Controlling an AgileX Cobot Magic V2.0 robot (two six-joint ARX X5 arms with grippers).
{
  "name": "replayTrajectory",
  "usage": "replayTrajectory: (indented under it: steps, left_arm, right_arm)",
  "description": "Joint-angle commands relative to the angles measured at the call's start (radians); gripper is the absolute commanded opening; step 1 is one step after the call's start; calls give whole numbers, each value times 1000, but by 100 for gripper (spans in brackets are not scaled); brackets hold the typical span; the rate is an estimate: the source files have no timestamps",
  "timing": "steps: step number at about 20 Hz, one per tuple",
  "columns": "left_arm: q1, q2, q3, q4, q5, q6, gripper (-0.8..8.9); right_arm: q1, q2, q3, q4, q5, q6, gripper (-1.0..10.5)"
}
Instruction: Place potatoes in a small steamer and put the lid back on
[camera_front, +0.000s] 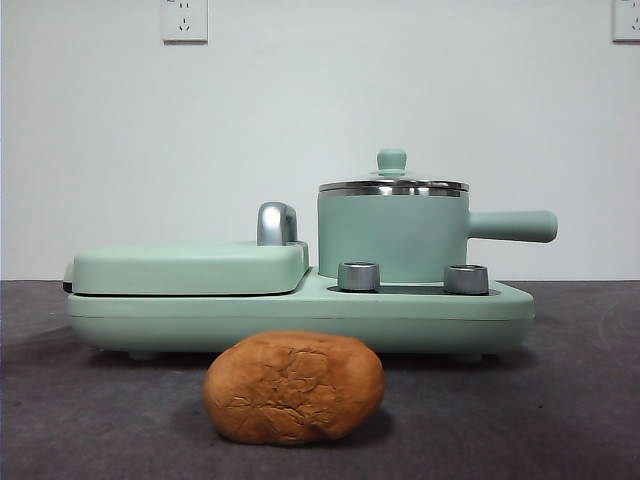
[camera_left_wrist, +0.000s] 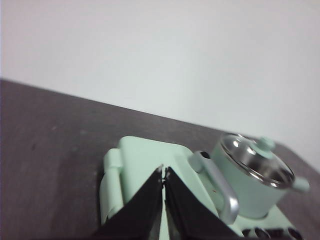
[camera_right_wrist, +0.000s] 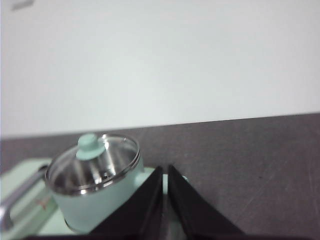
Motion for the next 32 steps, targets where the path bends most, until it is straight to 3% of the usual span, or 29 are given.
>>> replayTrajectory:
  steps: [1, 5, 11, 18, 25, 32]
  left_arm:
    - [1, 76, 106, -48, 19, 208, 6]
    - [-6, 184, 230, -136, 20, 426, 6]
    - [-39, 308, 336, -193, 16, 696, 6]
    - [-92, 406, 370, -235, -3, 962, 6]
    - [-167, 495, 370, -233, -2, 971, 6]
    - [-289, 570, 370, -211, -2, 930, 6]
  right_arm:
    - [0, 75, 52, -27, -32, -200, 13]
    - [1, 173, 111, -62, -76, -363, 13]
    - [2, 274, 138, -103, -33, -586, 14]
    - [9, 302, 138, -112, 14, -707, 14]
    - [36, 302, 138, -113, 1, -718, 14]
    - [70, 302, 138, -112, -27, -662, 14]
